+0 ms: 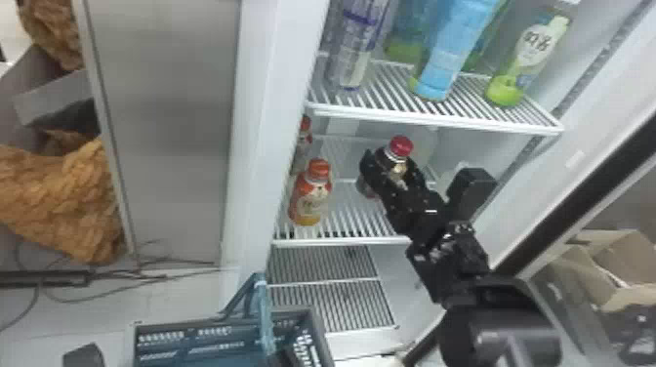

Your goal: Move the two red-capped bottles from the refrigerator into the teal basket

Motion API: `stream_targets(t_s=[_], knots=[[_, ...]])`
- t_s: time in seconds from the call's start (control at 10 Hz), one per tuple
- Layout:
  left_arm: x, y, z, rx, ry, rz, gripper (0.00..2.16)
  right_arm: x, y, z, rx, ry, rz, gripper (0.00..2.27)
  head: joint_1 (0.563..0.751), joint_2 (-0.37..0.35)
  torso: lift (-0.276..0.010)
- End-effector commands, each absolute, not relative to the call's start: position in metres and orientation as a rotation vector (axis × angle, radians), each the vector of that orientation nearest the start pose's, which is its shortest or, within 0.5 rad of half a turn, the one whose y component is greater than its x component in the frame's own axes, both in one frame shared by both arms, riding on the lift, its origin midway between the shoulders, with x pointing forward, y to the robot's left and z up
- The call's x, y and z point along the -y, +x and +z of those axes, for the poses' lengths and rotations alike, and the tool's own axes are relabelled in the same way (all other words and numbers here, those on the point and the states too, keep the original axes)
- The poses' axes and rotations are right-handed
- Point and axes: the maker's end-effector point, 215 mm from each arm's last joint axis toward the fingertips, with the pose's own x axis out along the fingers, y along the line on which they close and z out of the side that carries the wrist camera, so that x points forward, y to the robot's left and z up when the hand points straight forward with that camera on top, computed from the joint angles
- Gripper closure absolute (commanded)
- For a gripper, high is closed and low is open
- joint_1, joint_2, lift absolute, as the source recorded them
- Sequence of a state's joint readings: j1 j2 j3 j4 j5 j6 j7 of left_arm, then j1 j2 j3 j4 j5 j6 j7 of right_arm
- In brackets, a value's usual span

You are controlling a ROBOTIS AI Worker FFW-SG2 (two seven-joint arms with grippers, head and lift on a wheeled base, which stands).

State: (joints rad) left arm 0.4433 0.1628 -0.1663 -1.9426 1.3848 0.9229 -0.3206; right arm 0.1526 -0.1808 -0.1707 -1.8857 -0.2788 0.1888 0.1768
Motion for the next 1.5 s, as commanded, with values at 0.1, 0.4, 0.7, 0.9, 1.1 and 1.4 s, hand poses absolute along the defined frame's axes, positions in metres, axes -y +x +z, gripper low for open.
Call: stream_targets(t_s=[0.1, 0.4, 0.7, 0.9, 1.1, 1.4], knots=[[0.055, 0.273, -0.361, -0.822, -1.339, -0.971, 1.14, 0.308, 0.525, -0.281, -0.004, 0.080, 0.103, 0.84, 0.695, -0.350, -0.228], [0.053, 0.272, -0.363, -0.824, -1.339, -0.964, 1.14, 0.316, 0.479, -0.273, -0.037, 0.065, 0.089, 0.84, 0.695, -0.350, -0.228], [0.053, 0.275, -0.363, -0.820, -1.331, -0.964, 1.14, 0.304, 0.459, -0.284, -0.066, 0.101, 0.123, 0.84, 0.695, -0.350, -0.228], [0.052, 0.277, -0.364, -0.816, -1.323, -0.959, 1.13, 0.291, 0.448, -0.301, -0.111, 0.134, 0.157, 0.84, 0.695, -0.350, -0.228], [0.049, 0.279, -0.365, -0.812, -1.318, -0.951, 1.14, 0.259, 0.433, -0.308, -0.158, 0.174, 0.226, 0.84, 0.695, -0.350, -0.228], [0.048, 0.279, -0.369, -0.819, -1.309, -0.946, 1.13, 0.236, 0.419, -0.317, -0.203, 0.225, 0.300, 0.84, 0.695, -0.350, -0.228]])
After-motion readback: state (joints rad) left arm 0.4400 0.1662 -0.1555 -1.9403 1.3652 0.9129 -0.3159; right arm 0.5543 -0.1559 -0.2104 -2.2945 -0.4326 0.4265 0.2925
